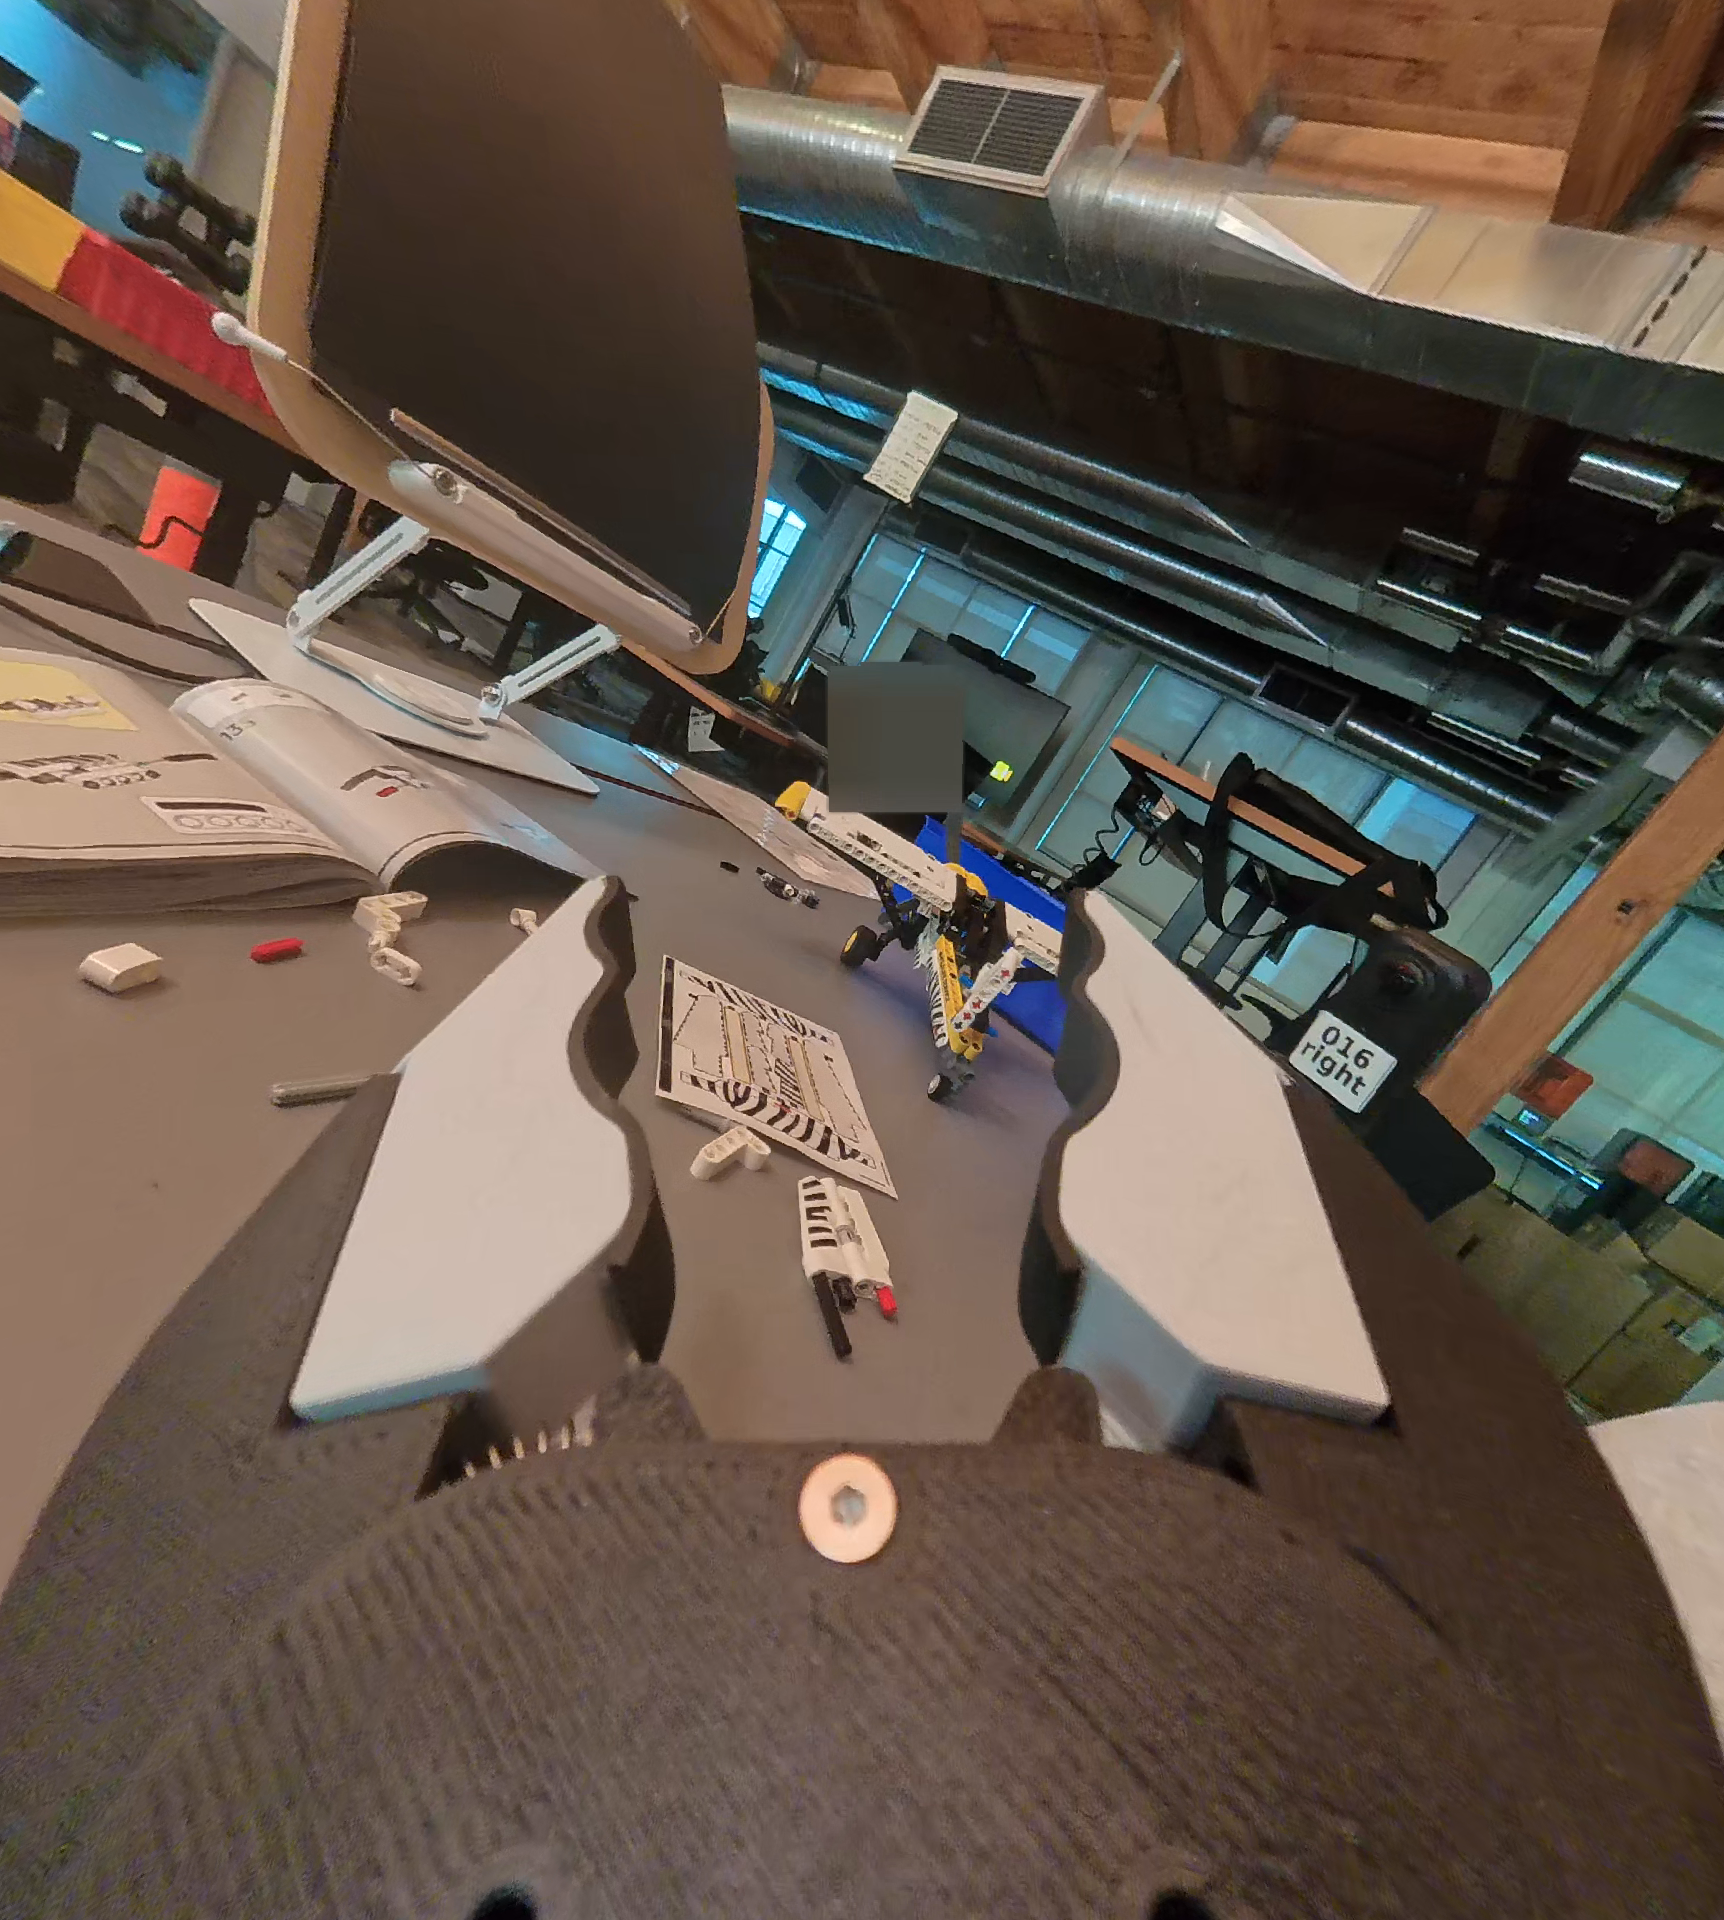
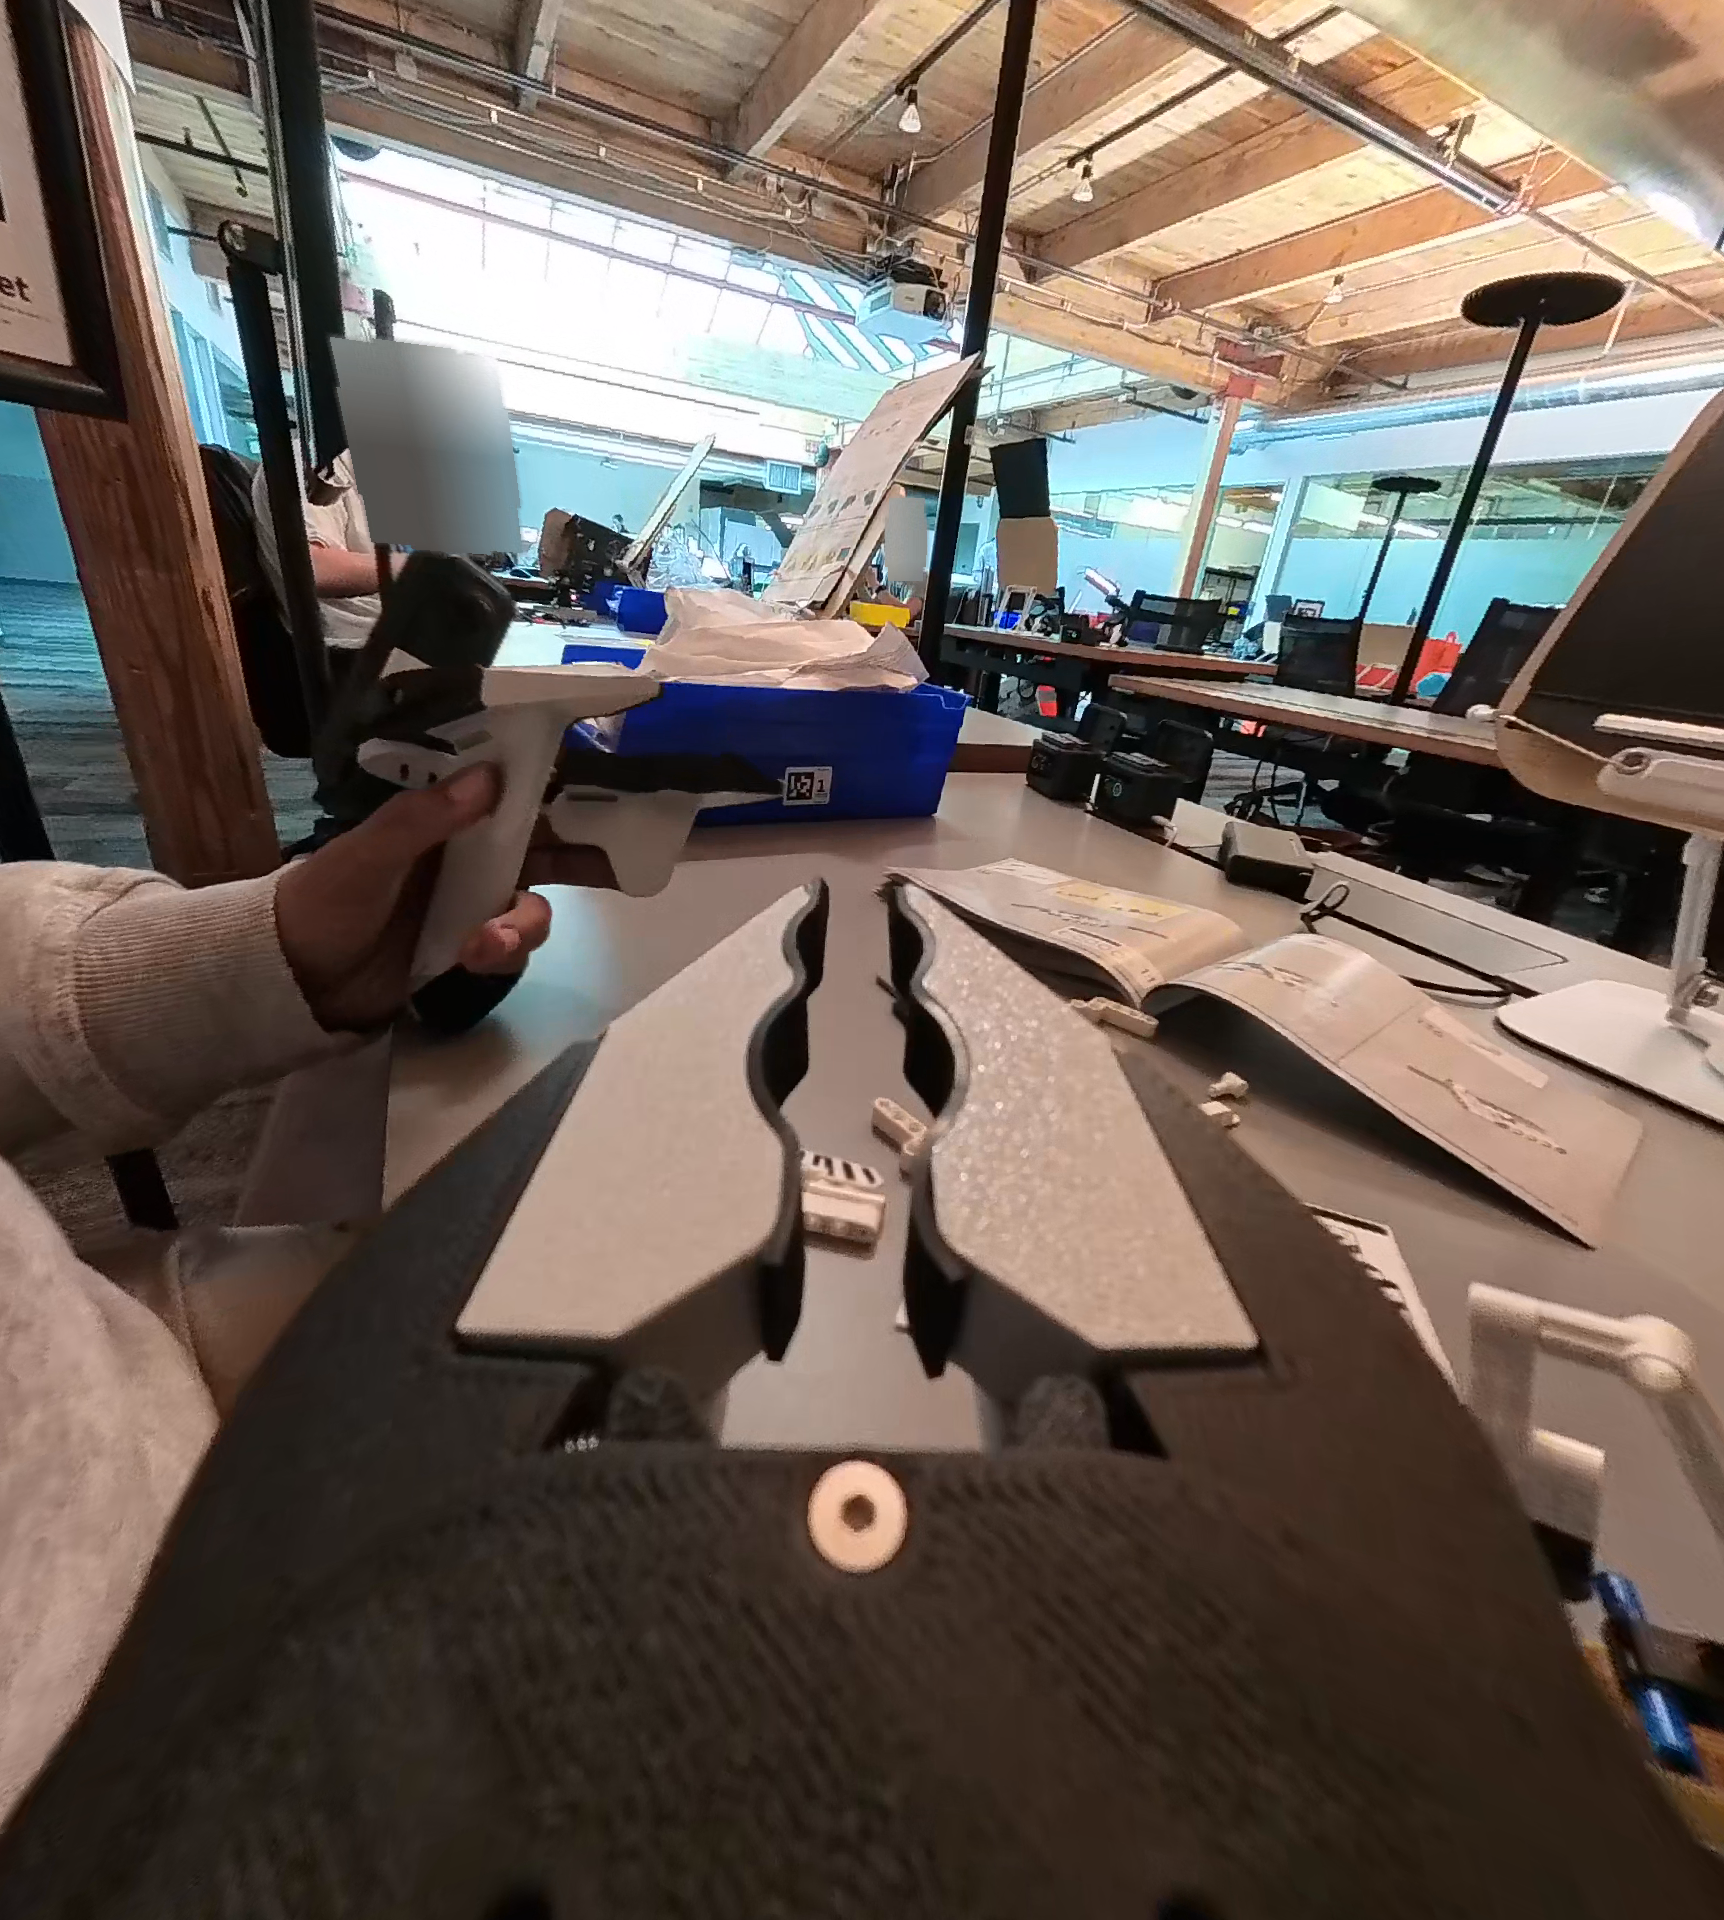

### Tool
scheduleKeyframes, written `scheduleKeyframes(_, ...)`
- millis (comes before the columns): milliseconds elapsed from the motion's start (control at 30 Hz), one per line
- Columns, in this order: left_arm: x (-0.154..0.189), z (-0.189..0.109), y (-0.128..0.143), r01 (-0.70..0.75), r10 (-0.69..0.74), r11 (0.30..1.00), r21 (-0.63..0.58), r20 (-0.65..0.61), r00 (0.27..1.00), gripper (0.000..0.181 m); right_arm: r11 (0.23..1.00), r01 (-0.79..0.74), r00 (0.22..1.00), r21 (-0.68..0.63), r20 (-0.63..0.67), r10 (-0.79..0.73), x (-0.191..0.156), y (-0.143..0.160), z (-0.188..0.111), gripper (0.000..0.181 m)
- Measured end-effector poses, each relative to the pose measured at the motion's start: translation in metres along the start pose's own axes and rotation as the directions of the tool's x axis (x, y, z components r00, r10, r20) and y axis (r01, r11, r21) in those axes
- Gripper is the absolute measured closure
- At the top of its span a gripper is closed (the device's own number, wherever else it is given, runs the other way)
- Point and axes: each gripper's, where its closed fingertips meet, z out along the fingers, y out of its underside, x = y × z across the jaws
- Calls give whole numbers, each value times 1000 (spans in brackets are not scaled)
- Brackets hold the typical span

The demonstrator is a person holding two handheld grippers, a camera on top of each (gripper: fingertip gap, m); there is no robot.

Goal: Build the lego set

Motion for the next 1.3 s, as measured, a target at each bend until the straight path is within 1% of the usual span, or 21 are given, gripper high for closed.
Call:
scheduleKeyframes(100,-1,2,2,9,-9,1000,-18,1,1000,99,1000,0,1000,23,-8,0,0,-3,-4,172)
scheduleKeyframes(167,-2,1,0,15,-15,1000,-5,5,1000,100,999,-14,999,44,-29,15,4,-6,-7,173)
scheduleKeyframes(267,-3,-1,-3,12,-12,1000,19,5,1000,100,997,-52,998,54,-34,54,9,-7,-8,171)
scheduleKeyframes(400,-4,-1,-2,-6,5,1000,15,28,1000,100,995,-80,995,60,-60,83,20,-6,-5,167)
scheduleKeyframes(467,-11,0,-4,-12,9,999,31,87,996,101,994,-105,993,38,-59,107,24,-3,-1,164)
scheduleKeyframes(567,-29,6,-8,-7,-5,998,62,187,982,86,994,-109,993,17,-50,110,25,1,4,164)
scheduleKeyframes(600,-34,9,-9,-14,0,998,63,213,977,87,994,-110,993,20,-52,111,26,1,6,165)
scheduleKeyframes(633,-37,14,-10,-26,13,998,52,228,974,89,992,-119,991,36,-53,121,26,-1,8,166)
scheduleKeyframes(667,-38,21,-8,-34,31,999,8,223,974,96,987,-147,988,70,-41,150,25,-6,11,168)
scheduleKeyframes(733,-34,37,5,-54,79,986,-155,158,984,133,962,-234,972,143,53,229,19,-19,21,167)
scheduleKeyframes(767,-35,44,8,-62,93,976,-209,144,985,136,951,-268,962,152,92,256,18,-24,28,163)
scheduleKeyframes(800,-37,52,6,-66,100,971,-230,137,985,135,948,-283,956,145,123,266,18,-28,36,159)
scheduleKeyframes(833,-36,61,-1,-59,86,972,-227,110,990,135,949,-284,953,138,152,263,17,-34,43,158)
scheduleKeyframes(867,-33,69,-16,-20,36,977,-210,74,997,132,950,-275,953,146,176,248,17,-43,48,161)
scheduleKeyframes(933,-29,84,-62,38,-37,990,-136,5,999,131,944,-227,965,238,184,186,22,-75,50,170)
scheduleKeyframes(1000,-35,94,-109,-15,15,999,-39,-4,1000,131,927,-149,984,344,146,105,35,-105,46,177)
scheduleKeyframes(1033,-41,99,-125,-82,83,997,-13,15,996,131,922,-108,991,372,108,73,44,-113,45,181)
scheduleKeyframes(1067,-52,105,-134,-148,148,989,-7,57,987,131,919,-81,996,386,66,60,55,-117,46,181)
scheduleKeyframes(1133,-74,119,-138,-215,218,976,-37,121,968,126,916,-81,997,393,29,76,73,-119,51,181)
scheduleKeyframes(1233,-96,137,-117,-275,283,958,-77,115,952,131,900,-165,986,402,87,142,80,-111,62,181)
scheduleKeyframes(1300,-116,139,-101,-304,317,947,-100,164,934,134,903,-208,978,377,112,178,78,-97,71,179)
